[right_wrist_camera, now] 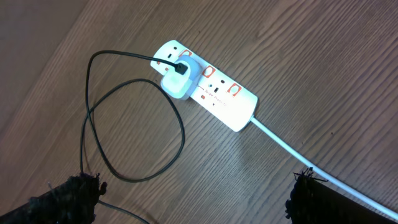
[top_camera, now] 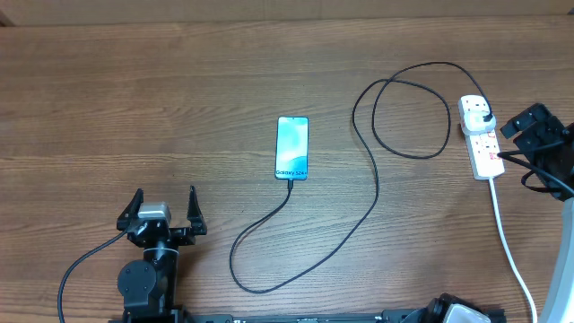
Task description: Plug charger to phone and switch on socket
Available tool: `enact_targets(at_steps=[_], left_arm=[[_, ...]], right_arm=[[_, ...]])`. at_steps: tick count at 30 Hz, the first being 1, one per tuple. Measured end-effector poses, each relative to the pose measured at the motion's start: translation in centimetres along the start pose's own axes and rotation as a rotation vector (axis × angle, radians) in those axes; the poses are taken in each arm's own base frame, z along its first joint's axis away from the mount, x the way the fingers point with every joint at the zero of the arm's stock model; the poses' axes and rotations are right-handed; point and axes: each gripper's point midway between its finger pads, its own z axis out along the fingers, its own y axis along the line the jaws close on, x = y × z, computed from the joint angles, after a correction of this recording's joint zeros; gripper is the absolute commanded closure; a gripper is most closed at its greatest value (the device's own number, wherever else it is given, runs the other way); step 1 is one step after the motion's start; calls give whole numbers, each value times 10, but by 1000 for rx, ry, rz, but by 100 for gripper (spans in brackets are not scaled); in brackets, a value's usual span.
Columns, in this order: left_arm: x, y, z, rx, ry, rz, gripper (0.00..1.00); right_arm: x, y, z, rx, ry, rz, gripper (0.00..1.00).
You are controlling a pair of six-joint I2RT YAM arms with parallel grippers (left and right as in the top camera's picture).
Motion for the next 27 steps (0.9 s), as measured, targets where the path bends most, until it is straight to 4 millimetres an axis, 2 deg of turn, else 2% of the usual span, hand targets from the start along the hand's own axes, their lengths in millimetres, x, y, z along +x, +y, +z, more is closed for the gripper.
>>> enact_targets(at_steps=[19,23,27], left_arm=[[0,0,0,0,0,0,0],[0,0,0,0,0,0,1],[0,0,0,0,0,0,0]], right_arm=[[0,0,0,0,-1,0,0],[-7,4,0,-17,-30,0,0],[-21,17,2,-72,-105,-11,0]])
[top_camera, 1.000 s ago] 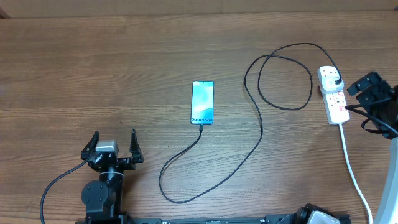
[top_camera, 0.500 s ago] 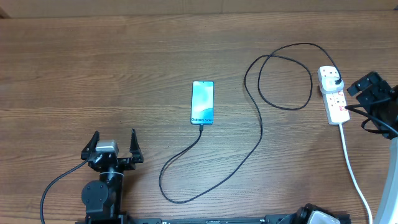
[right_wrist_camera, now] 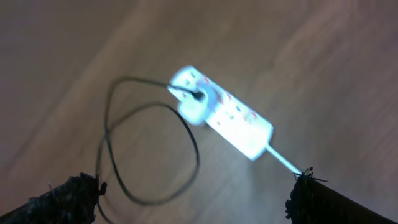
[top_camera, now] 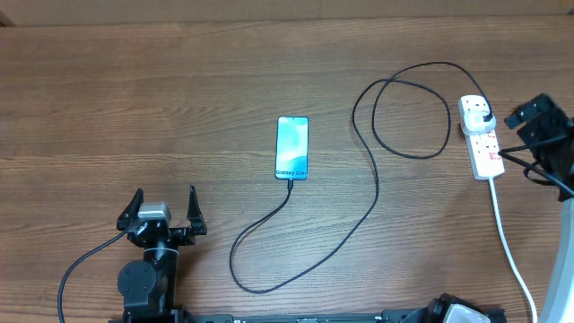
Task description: Plug charger to phone and switch on socket
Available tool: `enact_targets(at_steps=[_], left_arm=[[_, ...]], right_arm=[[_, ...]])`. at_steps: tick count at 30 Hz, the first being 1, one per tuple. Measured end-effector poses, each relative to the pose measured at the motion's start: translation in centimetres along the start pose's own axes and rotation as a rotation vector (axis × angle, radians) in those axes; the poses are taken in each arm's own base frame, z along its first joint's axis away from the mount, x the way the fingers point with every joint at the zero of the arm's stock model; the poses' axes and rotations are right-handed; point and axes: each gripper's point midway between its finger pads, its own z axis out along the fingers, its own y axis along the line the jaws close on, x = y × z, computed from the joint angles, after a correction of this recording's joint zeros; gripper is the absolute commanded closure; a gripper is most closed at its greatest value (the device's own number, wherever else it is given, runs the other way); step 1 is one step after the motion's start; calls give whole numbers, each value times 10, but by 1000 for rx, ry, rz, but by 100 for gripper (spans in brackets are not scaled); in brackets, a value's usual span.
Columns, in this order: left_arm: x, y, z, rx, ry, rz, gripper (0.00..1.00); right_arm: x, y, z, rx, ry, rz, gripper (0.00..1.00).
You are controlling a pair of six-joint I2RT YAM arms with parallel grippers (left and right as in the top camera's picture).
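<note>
A phone (top_camera: pixel 292 147) with a lit blue screen lies face up mid-table. A black cable (top_camera: pixel 359 211) is plugged into its near end and loops right to a white charger (top_camera: pixel 477 112) seated in a white power strip (top_camera: pixel 482 148). The blurred right wrist view shows the strip (right_wrist_camera: pixel 233 121) and charger (right_wrist_camera: pixel 194 107) below. My right gripper (top_camera: pixel 536 118) hovers just right of the strip, open, fingertips (right_wrist_camera: pixel 71 196) wide apart. My left gripper (top_camera: pixel 163 205) stands open near the front left edge.
The strip's white lead (top_camera: pixel 511 251) runs toward the front right edge. The black cable forms a loop (top_camera: pixel 408 112) left of the strip. The wooden table (top_camera: pixel 134 99) spreads to the left and back.
My right gripper has shifted slightly back and its view is now blurred, with the strip lying a little further right and lower in frame. Phone, cable and left gripper are unchanged.
</note>
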Motion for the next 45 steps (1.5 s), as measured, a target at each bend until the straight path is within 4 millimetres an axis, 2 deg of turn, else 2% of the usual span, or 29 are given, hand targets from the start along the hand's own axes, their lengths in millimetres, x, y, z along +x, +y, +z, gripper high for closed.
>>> enact_targets(at_steps=[12,16,21,29,45], left_arm=[[0,0,0,0,0,0,1],[0,0,0,0,0,0,0],[0,0,0,0,0,0,0],[0,0,0,0,0,0,0],[0,0,0,0,0,0,0]], right_arm=[[29,38,3,-241,-202,-94,0],[41,54,0,-361,-301,-126,0],[60,65,-8,-502,-413,-149,0],[90,54,-11,-620,-526,-150,0],[118,27,-17,-710,-660,-130,0]])
